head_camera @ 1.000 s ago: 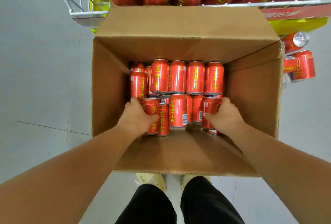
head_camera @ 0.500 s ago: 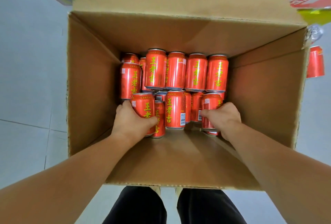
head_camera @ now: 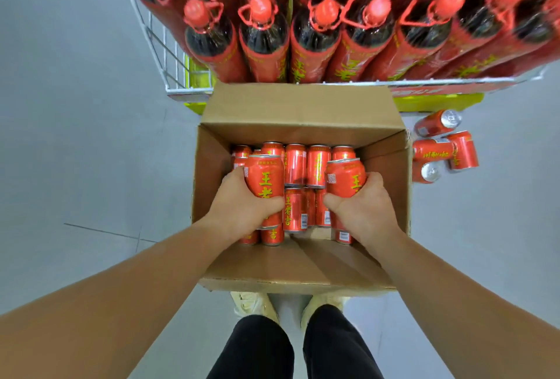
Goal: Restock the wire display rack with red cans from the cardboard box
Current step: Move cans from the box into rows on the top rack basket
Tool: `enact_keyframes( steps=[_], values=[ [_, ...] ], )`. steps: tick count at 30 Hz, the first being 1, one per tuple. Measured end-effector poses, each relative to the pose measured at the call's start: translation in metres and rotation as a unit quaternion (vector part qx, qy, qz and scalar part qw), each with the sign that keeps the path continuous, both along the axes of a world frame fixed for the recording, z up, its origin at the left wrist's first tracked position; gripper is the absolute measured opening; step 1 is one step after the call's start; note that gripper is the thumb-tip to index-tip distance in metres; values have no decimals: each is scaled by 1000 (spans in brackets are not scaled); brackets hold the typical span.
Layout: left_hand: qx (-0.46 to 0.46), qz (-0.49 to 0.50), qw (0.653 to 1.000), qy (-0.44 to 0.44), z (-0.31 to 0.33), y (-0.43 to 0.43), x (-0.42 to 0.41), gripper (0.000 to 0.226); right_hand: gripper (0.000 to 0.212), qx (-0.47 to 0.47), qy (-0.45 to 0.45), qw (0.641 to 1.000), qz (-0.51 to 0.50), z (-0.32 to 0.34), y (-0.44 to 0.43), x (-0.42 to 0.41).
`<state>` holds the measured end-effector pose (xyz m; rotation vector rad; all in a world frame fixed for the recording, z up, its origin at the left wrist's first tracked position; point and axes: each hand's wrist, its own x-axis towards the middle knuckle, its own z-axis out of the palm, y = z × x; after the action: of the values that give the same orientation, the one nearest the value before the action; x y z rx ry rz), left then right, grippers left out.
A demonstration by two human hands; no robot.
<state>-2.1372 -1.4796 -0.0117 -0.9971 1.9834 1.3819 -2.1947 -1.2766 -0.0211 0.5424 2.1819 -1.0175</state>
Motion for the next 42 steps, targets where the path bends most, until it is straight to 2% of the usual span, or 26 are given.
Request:
enact_keyframes(
  steps=[9,14,19,22,28,35,42],
  values=[
    [-29,3,995,99,199,-15,-39,45,49,-50,93,994,-18,205,-28,-36],
    [-25,20,987,157,324,-28,-60,51,40,-106,127,986,-27,329,-40,-53],
    [-33,8,971,238,468,-39,-73,46,53,-142,188,972,-13,475,-51,-63],
    [-47,-11,958,283,535,-45,-85,42,57,-155,215,964,6,540,-57,-71],
    [-61,-31,924,377,674,-55,-108,49,67,-149,328,933,-1,678,-65,-93],
    [-85,-40,884,458,773,-64,-141,57,48,-158,417,895,3,780,-74,-125],
    [-124,-8,867,482,824,-64,-190,59,58,-160,426,889,37,827,-82,-183]
  ],
)
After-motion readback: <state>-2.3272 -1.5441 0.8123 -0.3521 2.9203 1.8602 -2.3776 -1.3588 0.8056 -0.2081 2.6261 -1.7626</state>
